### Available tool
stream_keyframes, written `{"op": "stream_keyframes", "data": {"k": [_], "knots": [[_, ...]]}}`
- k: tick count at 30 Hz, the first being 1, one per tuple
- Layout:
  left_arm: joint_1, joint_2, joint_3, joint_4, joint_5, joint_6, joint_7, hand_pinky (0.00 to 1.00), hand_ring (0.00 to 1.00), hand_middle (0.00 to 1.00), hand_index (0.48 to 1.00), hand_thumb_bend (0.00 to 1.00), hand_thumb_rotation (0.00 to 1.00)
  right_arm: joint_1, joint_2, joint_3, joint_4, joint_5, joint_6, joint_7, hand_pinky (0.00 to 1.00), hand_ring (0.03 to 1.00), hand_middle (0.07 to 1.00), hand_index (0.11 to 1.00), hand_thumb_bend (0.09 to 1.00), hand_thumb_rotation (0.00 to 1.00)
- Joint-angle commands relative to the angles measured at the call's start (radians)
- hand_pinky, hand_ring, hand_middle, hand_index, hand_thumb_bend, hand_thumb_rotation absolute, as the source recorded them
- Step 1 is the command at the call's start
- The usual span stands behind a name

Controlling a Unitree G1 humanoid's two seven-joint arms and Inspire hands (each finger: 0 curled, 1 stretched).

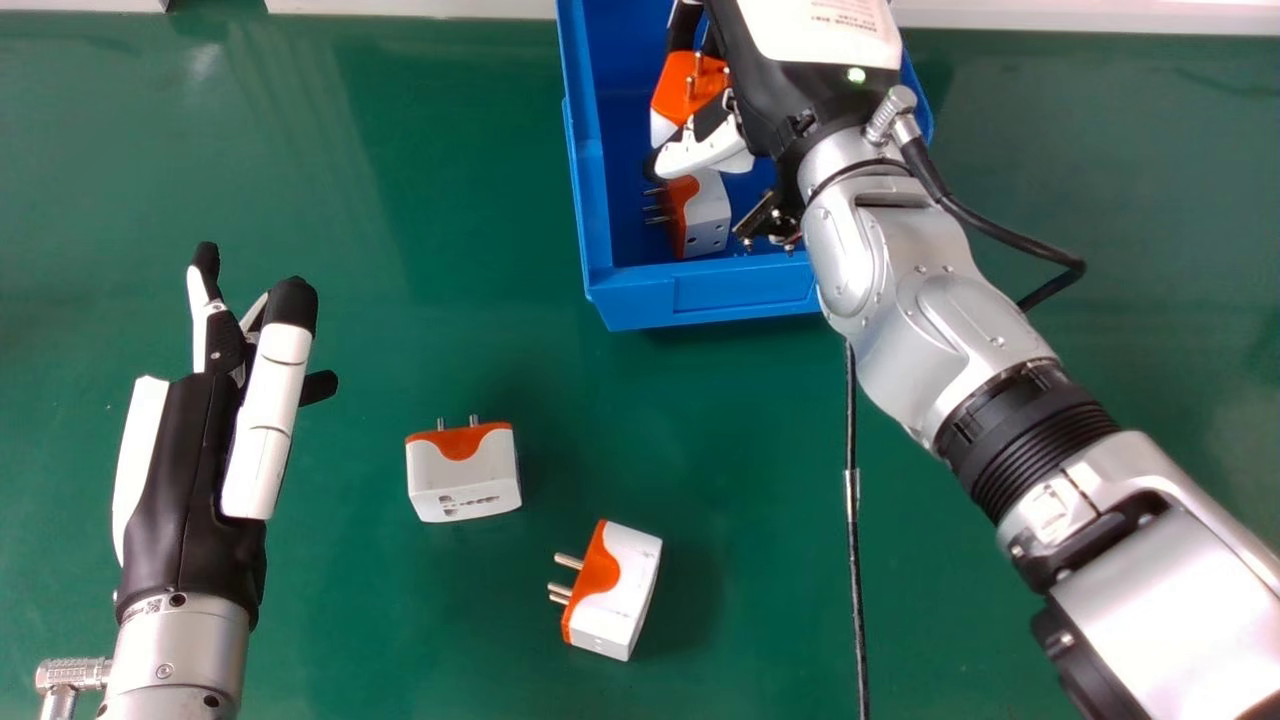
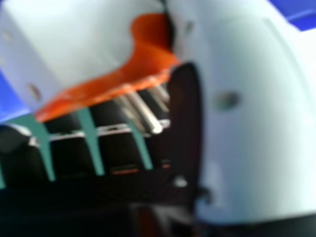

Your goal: Pick all objects and put in blue box

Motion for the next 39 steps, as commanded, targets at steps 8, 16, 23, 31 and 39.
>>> {"op": "stream_keyframes", "data": {"k": [8,16,23,31,39], "knots": [[-0.001,0.005,0.004,-0.019,-0.005,-0.012,-0.002,0.79,0.90,0.93,0.958,0.75,1.00,-0.007,-0.011,0.002,-0.043,-0.006,0.020,-0.020,0.72,0.883,0.930,0.877,0.515,0.37],[-0.002,0.005,0.004,-0.018,-0.002,-0.009,0.000,0.79,0.90,0.93,0.958,0.75,1.00,0.006,-0.007,0.006,-0.053,-0.007,0.039,-0.011,0.76,0.915,0.969,0.915,0.524,0.41],[-0.001,0.005,0.003,-0.021,0.002,-0.008,0.002,0.79,0.90,0.93,0.958,0.76,1.00,0.003,-0.023,0.045,-0.072,-0.036,0.103,0.060,0.98,0.996,0.999,0.995,0.663,0.62],[-0.004,0.005,0.004,-0.017,0.000,-0.009,0.001,0.79,0.90,0.93,0.958,0.76,1.00,0.003,-0.029,0.060,-0.086,-0.050,0.121,0.072,1.00,1.000,1.000,1.000,0.708,0.67],[-0.005,0.003,0.001,-0.016,0.003,-0.009,0.003,0.79,0.90,0.93,0.958,0.76,1.00,0.006,-0.026,0.057,-0.083,-0.045,0.117,0.056,1.00,1.000,1.000,1.000,0.709,0.67]]}}
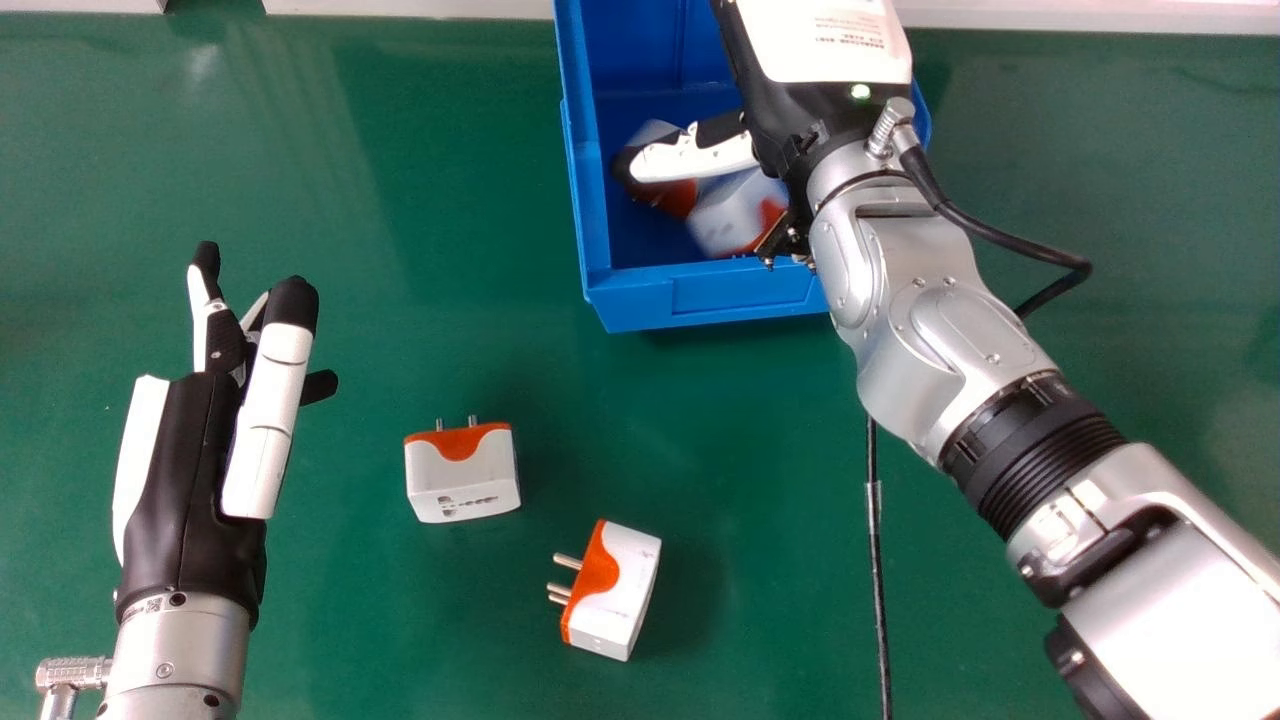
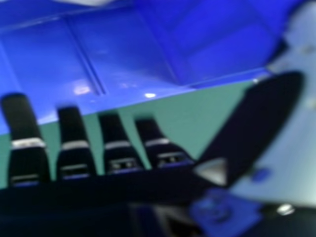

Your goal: Pick all objects and put in blue box

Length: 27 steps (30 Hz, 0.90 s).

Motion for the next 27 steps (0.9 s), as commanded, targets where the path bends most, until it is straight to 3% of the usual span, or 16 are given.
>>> {"op": "stream_keyframes", "data": {"k": [1,15,18,27], "knots": [[-0.004,0.003,0.001,-0.016,0.000,-0.010,0.004,0.79,0.90,0.93,0.958,0.76,1.00,-0.019,-0.003,-0.003,-0.021,-0.012,-0.002,-0.024,1.00,1.000,1.000,1.000,0.709,0.67],[-0.013,-0.001,-0.002,-0.010,0.003,-0.009,0.007,0.79,0.90,0.93,0.958,0.75,1.00,0.016,-0.016,-0.014,-0.096,-0.013,0.022,-0.008,1.00,1.000,1.000,1.000,0.708,0.67],[-0.015,-0.001,-0.001,-0.004,-0.002,-0.013,0.005,0.79,0.90,0.93,0.958,0.75,1.00,0.091,-0.033,-0.001,-0.230,-0.048,0.062,-0.007,1.00,1.000,1.000,1.000,0.708,0.67],[-0.016,-0.002,0.001,-0.007,-0.008,-0.009,0.001,0.79,0.90,0.93,0.958,0.76,1.00,0.407,-0.073,-0.003,-0.683,-0.138,0.139,0.044,1.00,1.000,1.000,1.000,0.555,0.52]]}}
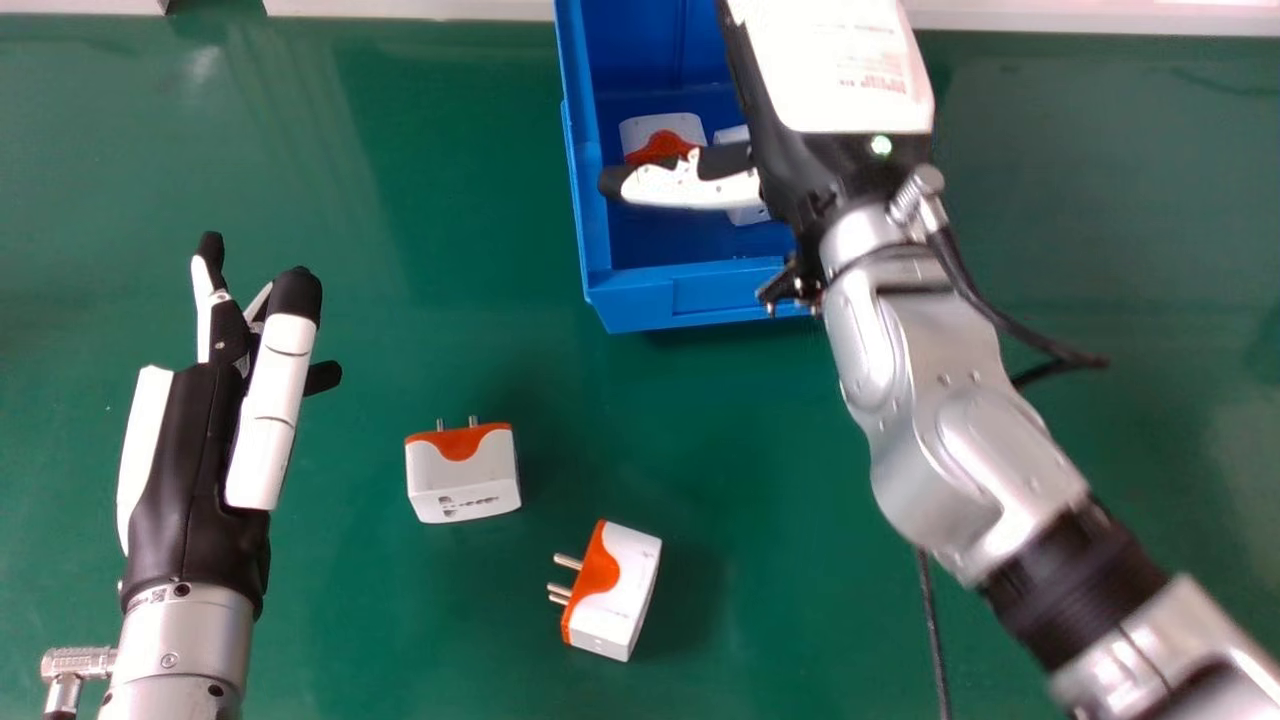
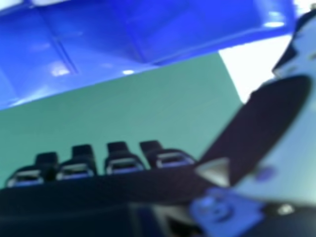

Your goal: Pick all objects and put in blue box

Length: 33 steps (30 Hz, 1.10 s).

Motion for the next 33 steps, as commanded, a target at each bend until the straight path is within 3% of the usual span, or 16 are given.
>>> {"op": "stream_keyframes", "data": {"k": [1,5,9,12,15,17,22,23,27,33], "knots": [[0.002,-0.001,0.000,-0.017,-0.007,-0.010,0.000,0.79,0.90,0.93,0.957,0.76,1.00,0.102,-0.017,-0.008,-0.164,-0.033,0.019,0.026,1.00,1.000,1.000,1.000,0.553,0.52],[0.013,-0.006,-0.010,-0.016,0.003,-0.021,0.005,0.79,0.90,0.92,0.956,0.76,1.00,0.286,-0.036,-0.020,-0.379,-0.051,0.013,0.053,1.00,1.000,1.000,1.000,0.539,0.50],[0.030,-0.014,-0.023,-0.010,0.013,-0.042,0.012,0.79,0.90,0.92,0.955,0.76,1.00,0.472,-0.061,-0.042,-0.524,-0.020,-0.070,0.020,1.00,1.000,1.000,1.000,0.546,0.48],[0.038,-0.022,-0.031,0.004,0.017,-0.061,0.019,0.79,0.90,0.92,0.954,0.76,1.00,0.576,-0.073,-0.058,-0.571,-0.010,-0.134,-0.005,1.00,1.000,1.000,1.000,0.546,0.48],[0.043,-0.034,-0.042,0.040,0.022,-0.103,0.028,0.79,0.89,0.92,0.952,0.75,1.00,0.684,-0.086,-0.059,-0.589,-0.020,-0.196,-0.052,1.00,1.000,1.000,1.000,0.547,0.48],[0.042,-0.037,-0.048,0.062,0.025,-0.125,0.035,0.79,0.89,0.92,0.951,0.74,1.00,0.733,-0.090,-0.058,-0.586,-0.027,-0.226,-0.075,1.00,1.000,1.000,1.000,0.547,0.48],[0.024,-0.043,-0.063,0.134,0.049,-0.176,0.058,0.78,0.89,0.92,0.945,0.72,0.99,0.817,-0.111,-0.049,-0.506,-0.027,-0.301,-0.118,1.00,1.000,1.000,1.000,0.563,0.49],[0.021,-0.044,-0.065,0.143,0.051,-0.179,0.062,0.78,0.89,0.92,0.943,0.72,0.99,0.820,-0.111,-0.047,-0.482,-0.021,-0.316,-0.117,1.00,1.000,1.000,1.000,0.567,0.49],[0.015,-0.042,-0.076,0.163,0.080,-0.187,0.083,0.78,0.89,0.91,0.935,0.74,0.99,0.805,-0.104,-0.025,-0.402,-0.023,-0.334,-0.080,0.99,1.000,1.000,0.991,0.582,0.50],[0.011,-0.048,-0.079,0.186,0.074,-0.204,0.095,0.78,0.89,0.92,0.936,0.74,1.00,0.767,-0.083,0.021,-0.311,-0.061,-0.313,-0.031,0.97,1.000,1.000,0.989,0.602,0.50]]}}
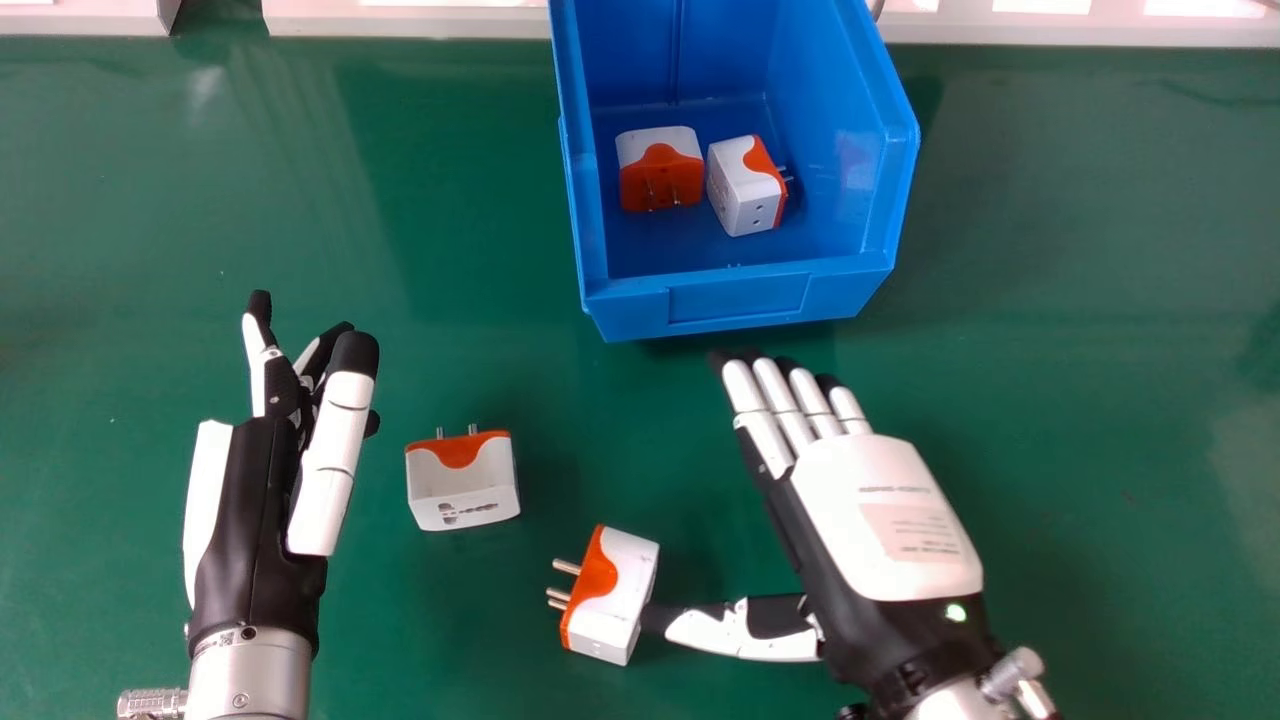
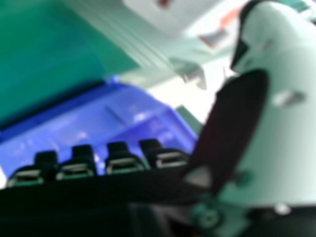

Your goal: Pick all objects and put in blue box

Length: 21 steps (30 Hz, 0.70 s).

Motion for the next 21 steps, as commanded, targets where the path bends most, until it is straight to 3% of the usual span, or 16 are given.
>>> {"op": "stream_keyframes", "data": {"k": [1,11,21], "knots": [[-0.006,-0.007,-0.001,0.002,-0.001,-0.030,0.009,0.78,0.89,0.92,0.936,0.74,1.00,-0.016,0.013,0.024,0.019,-0.029,0.003,0.016,0.97,1.000,1.000,0.992,0.608,0.50],[-0.004,-0.007,-0.002,0.014,-0.002,-0.045,0.009,0.79,0.89,0.92,0.940,0.73,1.00,-0.065,0.035,0.074,0.098,-0.073,0.025,0.089,0.98,1.000,1.000,1.000,0.631,0.48],[0.008,-0.011,-0.007,0.000,0.000,-0.048,0.010,0.80,0.90,0.92,0.944,0.75,1.00,-0.063,0.063,0.088,0.105,-0.077,0.042,0.106,1.00,1.000,1.000,1.000,0.621,0.44]]}}
